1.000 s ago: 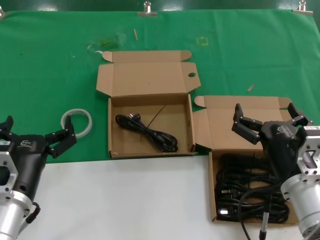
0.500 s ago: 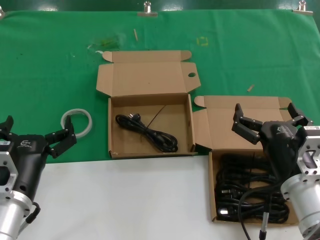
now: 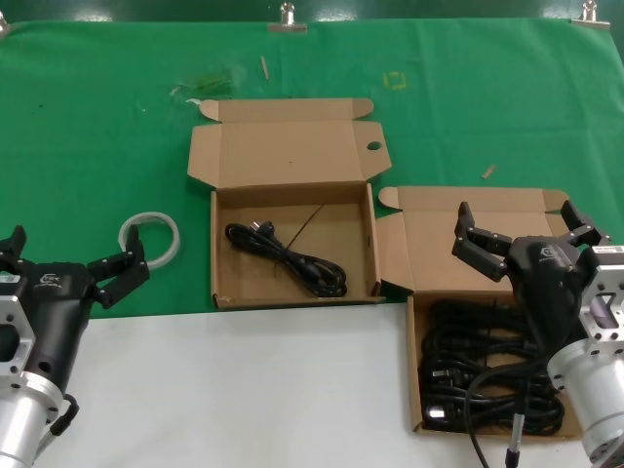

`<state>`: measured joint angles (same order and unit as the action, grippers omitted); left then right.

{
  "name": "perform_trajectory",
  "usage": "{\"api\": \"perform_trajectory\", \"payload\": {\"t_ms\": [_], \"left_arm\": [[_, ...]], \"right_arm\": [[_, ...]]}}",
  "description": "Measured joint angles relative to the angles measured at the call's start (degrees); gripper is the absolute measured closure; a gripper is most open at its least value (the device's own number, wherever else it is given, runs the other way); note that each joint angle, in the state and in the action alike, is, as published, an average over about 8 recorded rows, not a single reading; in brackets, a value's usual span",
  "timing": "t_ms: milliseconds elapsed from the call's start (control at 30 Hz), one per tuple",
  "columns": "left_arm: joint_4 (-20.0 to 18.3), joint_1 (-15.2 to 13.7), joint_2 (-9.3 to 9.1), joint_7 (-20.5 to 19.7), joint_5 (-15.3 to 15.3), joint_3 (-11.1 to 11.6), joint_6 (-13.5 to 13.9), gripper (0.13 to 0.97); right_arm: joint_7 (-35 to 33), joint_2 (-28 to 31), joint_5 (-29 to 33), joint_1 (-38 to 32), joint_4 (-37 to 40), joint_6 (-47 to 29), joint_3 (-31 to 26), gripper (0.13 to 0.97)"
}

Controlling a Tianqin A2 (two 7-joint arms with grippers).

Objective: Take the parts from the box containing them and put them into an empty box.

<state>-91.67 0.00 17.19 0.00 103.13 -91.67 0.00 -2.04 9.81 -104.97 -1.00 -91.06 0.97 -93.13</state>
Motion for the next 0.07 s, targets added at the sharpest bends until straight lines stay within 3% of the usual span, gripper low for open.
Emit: {"api": "perform_trajectory", "payload": {"t_ms": [67], "left_arm": [[0.0,0.0,0.00,0.0,0.0,0.0,0.0,0.132]], "right_arm": [[0.0,0.0,0.0,0.0,0.0,0.0,0.0,0.129]]}}
